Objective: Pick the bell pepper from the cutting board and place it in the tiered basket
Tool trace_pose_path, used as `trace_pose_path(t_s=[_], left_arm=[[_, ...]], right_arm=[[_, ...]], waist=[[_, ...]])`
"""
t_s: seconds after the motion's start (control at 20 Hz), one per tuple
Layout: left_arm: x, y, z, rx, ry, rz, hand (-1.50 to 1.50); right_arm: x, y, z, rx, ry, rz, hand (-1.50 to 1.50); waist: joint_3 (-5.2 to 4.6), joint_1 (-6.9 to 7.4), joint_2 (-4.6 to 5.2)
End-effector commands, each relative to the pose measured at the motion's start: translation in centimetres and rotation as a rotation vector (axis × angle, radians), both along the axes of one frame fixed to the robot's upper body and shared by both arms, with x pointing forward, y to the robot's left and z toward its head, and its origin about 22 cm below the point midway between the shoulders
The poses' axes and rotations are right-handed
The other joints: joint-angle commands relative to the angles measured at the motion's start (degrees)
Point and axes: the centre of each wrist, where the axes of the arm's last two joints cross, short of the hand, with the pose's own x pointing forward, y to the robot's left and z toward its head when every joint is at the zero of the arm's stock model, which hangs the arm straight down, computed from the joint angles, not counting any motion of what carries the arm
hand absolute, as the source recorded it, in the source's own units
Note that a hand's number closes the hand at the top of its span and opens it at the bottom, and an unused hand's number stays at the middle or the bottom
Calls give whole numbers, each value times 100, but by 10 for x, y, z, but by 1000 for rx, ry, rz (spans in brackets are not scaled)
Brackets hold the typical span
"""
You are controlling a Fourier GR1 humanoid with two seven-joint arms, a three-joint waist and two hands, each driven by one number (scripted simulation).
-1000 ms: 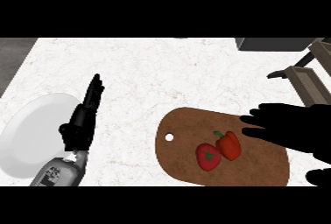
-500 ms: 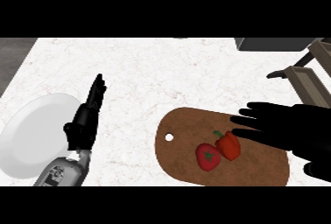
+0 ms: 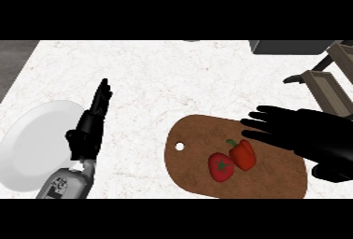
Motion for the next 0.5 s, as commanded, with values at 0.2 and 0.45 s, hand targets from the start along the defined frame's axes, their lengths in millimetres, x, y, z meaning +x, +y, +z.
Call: trace_pose_path(t_s=[0.2,0.45], left_arm=[[1,11,5,-12,-11,-10,0],[-5,-5,7,-3,-10,2,0]], right_arm=[[35,-12,-21,-31,97,-18,-150],[31,-9,-44,-23,101,19,-150]], waist=[[-3,29,1],[-1,9,-3]])
